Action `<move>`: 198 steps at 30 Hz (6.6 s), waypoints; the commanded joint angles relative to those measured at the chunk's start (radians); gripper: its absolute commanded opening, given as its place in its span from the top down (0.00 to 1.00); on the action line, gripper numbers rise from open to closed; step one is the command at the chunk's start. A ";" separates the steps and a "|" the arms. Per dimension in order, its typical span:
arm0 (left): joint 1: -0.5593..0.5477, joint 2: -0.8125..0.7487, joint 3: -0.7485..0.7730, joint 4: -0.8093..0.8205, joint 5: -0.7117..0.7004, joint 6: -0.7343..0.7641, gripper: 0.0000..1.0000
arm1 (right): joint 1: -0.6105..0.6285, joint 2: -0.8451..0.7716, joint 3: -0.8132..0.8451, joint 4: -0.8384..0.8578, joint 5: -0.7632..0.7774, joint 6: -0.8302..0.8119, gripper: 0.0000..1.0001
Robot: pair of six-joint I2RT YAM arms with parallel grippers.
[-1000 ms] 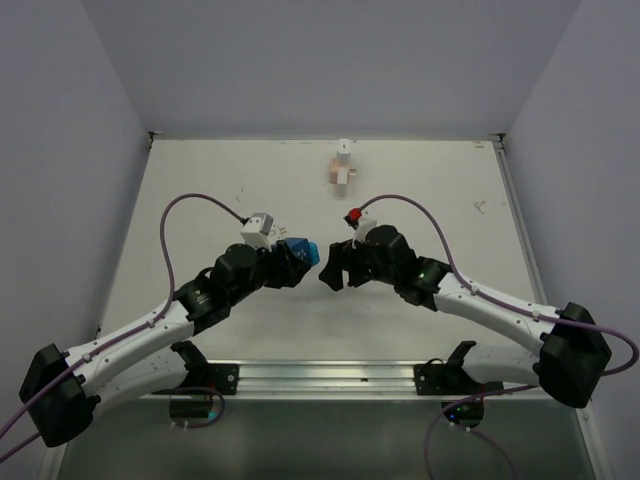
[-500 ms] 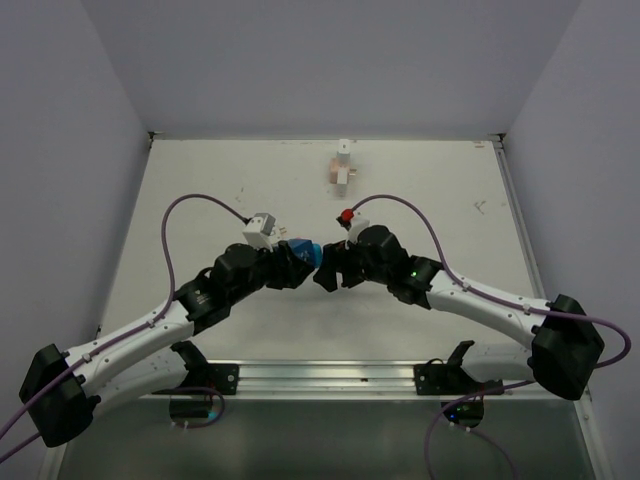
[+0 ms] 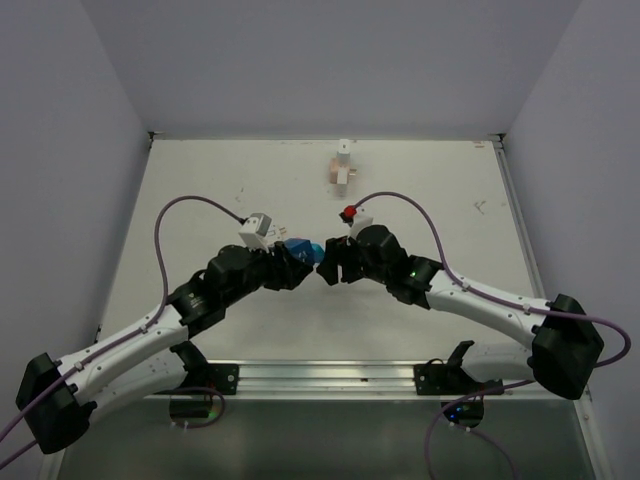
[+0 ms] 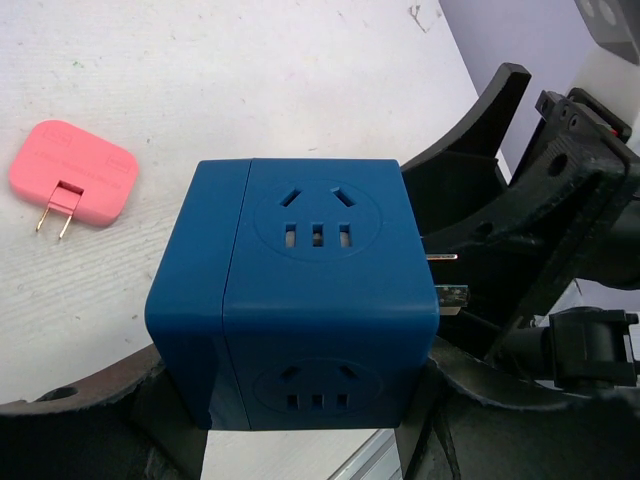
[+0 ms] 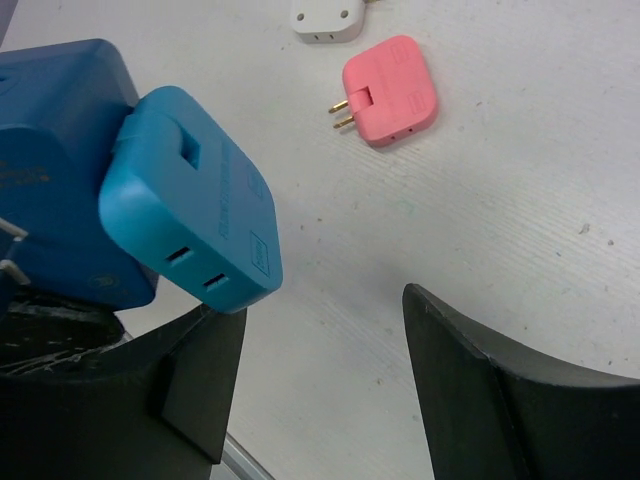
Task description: Pull the plug off the socket
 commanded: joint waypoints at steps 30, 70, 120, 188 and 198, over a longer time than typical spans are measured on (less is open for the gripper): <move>0.004 -0.136 -0.071 0.103 0.138 0.282 1.00 | -0.006 -0.208 0.027 -0.189 0.198 0.106 0.34; 0.002 -0.075 -0.104 0.426 0.339 0.602 1.00 | -0.340 -0.159 0.016 0.061 -0.677 0.596 0.36; 0.002 -0.259 -0.194 0.438 0.082 0.505 1.00 | -0.590 -0.191 0.026 0.077 -0.770 0.560 1.00; 0.590 0.934 0.561 -0.337 -0.057 0.343 0.55 | -0.378 -0.262 -0.176 -0.072 -0.020 -0.011 0.20; 0.590 0.774 0.564 -0.398 -0.084 0.394 0.26 | -0.380 -0.217 -0.112 -0.132 -0.006 -0.048 0.19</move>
